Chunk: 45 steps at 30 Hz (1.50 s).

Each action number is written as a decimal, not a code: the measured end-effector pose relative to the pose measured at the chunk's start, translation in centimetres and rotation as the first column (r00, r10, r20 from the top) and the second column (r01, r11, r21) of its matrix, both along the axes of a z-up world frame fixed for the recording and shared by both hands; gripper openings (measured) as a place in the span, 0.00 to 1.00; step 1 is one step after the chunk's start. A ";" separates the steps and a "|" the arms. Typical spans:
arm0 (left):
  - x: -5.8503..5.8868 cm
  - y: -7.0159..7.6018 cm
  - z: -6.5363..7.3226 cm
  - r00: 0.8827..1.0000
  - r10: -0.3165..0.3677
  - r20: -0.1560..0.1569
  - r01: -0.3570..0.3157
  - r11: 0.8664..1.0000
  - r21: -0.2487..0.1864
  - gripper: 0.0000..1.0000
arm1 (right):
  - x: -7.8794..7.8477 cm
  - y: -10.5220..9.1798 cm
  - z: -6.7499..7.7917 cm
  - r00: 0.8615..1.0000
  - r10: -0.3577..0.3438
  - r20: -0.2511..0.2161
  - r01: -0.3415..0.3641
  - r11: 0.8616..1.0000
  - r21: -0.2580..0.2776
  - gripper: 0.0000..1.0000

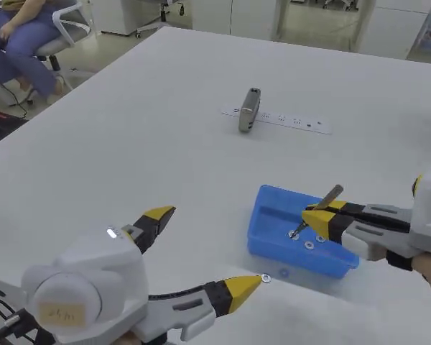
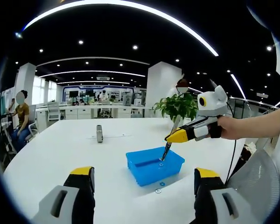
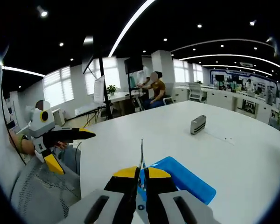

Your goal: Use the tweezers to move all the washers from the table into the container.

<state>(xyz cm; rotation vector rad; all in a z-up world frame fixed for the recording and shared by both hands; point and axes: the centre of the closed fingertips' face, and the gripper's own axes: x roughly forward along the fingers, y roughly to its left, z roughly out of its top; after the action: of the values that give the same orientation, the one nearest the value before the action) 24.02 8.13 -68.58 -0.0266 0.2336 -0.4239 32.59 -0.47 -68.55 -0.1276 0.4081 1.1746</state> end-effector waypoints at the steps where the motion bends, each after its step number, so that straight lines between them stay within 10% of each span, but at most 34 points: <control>1: 0.0 0.0 0.0 1.000 0.001 0.000 -0.001 1.000 0.000 0.90 | 0.3 0.0 0.0 1.000 -0.007 0.002 0.007 1.000 -0.002 0.02; 20: 0.0 0.1 -0.1 1.000 0.005 -0.005 -0.005 1.000 0.002 0.89 | 4.5 -0.4 -4.1 0.993 -0.095 -0.073 0.089 0.992 -0.089 0.02; 45: 0.1 0.2 -0.2 1.000 0.011 -0.010 -0.011 1.000 0.011 0.88 | 4.2 -0.1 -8.0 0.991 -0.088 -0.103 0.070 0.984 -0.166 0.02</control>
<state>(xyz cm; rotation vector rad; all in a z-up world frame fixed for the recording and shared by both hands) 24.12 8.37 -68.76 -0.0194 0.2454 -0.4120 36.83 -0.59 -76.58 -0.1865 0.6018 1.0721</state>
